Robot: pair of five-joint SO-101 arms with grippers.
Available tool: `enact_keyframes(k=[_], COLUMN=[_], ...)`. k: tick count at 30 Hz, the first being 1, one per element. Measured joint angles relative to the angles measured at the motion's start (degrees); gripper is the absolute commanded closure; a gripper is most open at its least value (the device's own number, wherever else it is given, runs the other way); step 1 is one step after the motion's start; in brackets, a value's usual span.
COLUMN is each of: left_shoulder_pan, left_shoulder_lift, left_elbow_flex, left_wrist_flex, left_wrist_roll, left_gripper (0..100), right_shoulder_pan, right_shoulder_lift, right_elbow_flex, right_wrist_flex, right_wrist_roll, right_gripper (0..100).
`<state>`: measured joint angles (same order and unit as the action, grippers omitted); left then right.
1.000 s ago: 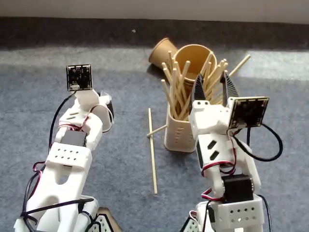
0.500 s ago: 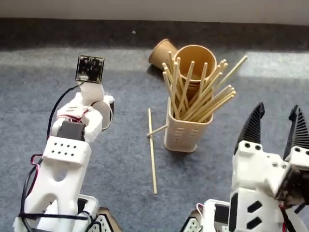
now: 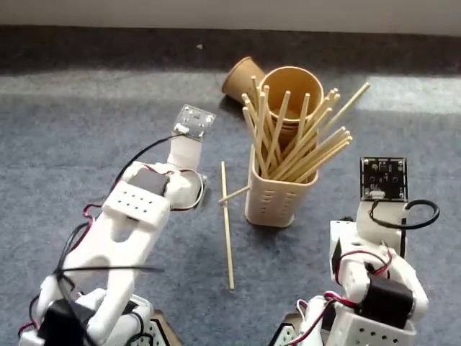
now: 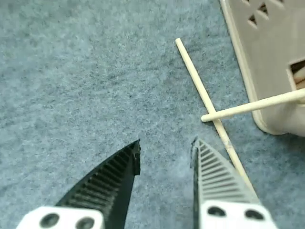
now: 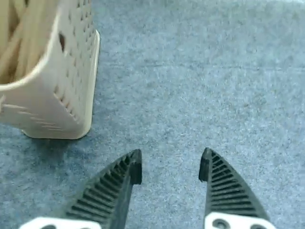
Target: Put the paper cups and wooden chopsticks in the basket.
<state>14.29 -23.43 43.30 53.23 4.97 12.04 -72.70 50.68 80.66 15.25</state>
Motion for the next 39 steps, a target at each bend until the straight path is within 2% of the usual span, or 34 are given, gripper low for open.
enact_keyframes(k=[3,8,15,19,25,27,30,39], left_shoulder_pan=[-0.3,3.4,5.8,5.7,3.3,2.0,-0.1,-5.4], left_shoulder_lift=[10.6,25.4,39.5,47.4,51.0,51.2,51.7,51.9], left_elbow_flex=[-4.6,-17.6,-33.9,-37.9,-42.8,-44.4,-46.2,-48.3], left_wrist_flex=[-1.3,0.3,1.3,1.3,5.6,7.9,11.3,13.5], left_wrist_roll=[0.1,0.1,5.9,6.9,6.9,6.9,6.9,6.9], left_gripper=[80,80,80,80,81,86,99,99], right_shoulder_pan=[3.4,8.8,9.9,10.0,10.1,10.3,11.4,11.9], right_shoulder_lift=[0.3,0.4,0.4,0.4,0.4,0.4,0.4,0.4], right_elbow_flex=[5.5,14.2,23.7,26.0,28.2,28.2,28.2,28.4], right_wrist_flex=[-4.7,-11.5,-17.9,-18.2,-18.2,-18.2,-18.2,-18.2], right_wrist_roll=[0.0,0.0,0.2,4.9,7.0,7.0,7.0,7.0], right_gripper=[79.6,79.6,79.6,79.6,79.6,79.6,79.6,79.6])
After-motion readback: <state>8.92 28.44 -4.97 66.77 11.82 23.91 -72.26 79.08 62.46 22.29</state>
